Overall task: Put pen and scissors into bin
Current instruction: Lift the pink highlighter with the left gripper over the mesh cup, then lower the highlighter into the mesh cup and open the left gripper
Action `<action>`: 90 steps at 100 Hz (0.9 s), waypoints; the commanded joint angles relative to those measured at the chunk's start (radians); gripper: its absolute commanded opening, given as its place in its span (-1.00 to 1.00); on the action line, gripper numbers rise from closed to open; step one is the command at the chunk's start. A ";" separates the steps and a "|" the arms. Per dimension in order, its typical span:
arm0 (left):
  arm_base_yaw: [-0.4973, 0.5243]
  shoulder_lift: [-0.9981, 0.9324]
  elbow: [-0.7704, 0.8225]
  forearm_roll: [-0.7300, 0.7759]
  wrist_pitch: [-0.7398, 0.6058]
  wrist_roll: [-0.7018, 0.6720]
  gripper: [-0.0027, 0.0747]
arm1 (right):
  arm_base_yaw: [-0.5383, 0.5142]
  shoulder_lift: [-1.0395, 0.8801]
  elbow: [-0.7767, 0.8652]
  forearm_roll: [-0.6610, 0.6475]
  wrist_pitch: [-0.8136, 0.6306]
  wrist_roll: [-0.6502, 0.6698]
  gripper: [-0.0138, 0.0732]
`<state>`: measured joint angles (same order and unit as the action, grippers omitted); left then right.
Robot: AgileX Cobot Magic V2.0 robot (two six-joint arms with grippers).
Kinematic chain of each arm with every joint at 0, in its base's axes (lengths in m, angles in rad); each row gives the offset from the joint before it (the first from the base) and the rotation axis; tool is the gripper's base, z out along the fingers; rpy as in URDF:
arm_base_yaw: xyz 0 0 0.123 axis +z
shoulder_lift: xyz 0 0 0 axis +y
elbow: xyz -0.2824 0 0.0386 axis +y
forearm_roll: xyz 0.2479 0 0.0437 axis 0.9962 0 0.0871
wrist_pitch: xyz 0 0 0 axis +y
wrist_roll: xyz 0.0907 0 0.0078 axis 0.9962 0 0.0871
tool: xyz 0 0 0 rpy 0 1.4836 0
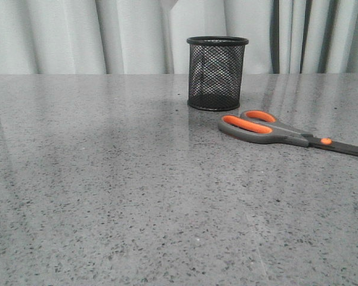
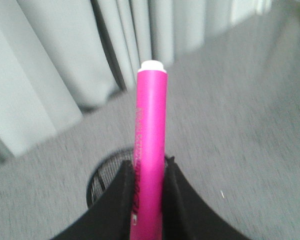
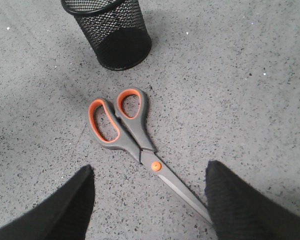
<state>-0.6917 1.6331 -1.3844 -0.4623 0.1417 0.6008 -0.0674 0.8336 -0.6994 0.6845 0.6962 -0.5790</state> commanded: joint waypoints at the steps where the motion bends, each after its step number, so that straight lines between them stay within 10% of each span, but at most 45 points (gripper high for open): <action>1: -0.026 0.007 -0.059 -0.029 -0.196 0.008 -0.98 | -0.005 -0.001 -0.039 0.031 -0.043 -0.014 0.31; 90: -0.065 0.296 -0.196 -0.104 -0.357 -0.020 -0.97 | -0.005 -0.001 -0.039 0.031 -0.043 -0.014 0.31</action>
<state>-0.7532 1.9747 -1.5425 -0.5609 -0.1517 0.5904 -0.0674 0.8336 -0.6994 0.6845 0.6962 -0.5790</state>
